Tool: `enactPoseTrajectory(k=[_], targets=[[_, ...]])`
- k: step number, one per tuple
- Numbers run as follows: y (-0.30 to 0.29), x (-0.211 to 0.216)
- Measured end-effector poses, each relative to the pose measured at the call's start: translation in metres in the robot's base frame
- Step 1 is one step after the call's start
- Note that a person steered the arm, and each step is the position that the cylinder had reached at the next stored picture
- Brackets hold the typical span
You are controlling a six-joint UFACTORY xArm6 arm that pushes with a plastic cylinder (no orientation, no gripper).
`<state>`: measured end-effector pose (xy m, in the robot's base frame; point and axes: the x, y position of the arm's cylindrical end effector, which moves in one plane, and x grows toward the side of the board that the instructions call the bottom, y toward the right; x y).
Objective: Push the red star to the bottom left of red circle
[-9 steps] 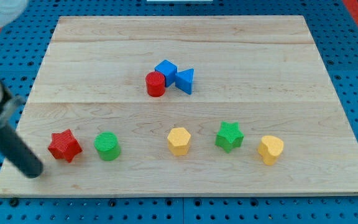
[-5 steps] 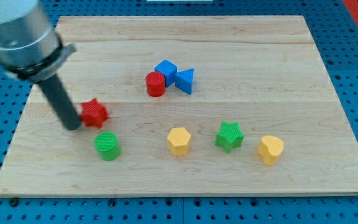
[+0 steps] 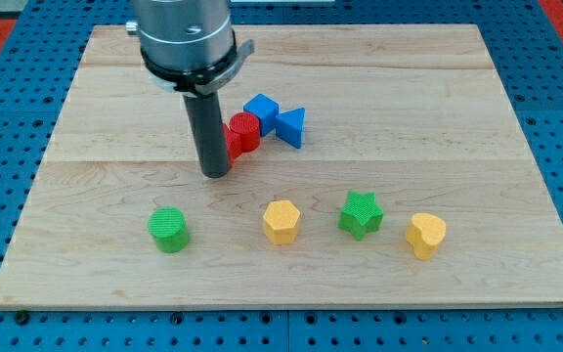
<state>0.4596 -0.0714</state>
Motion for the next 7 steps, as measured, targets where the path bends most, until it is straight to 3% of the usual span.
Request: enactPoseTrajectory(k=[7], targets=[[0.016, -0.029]])
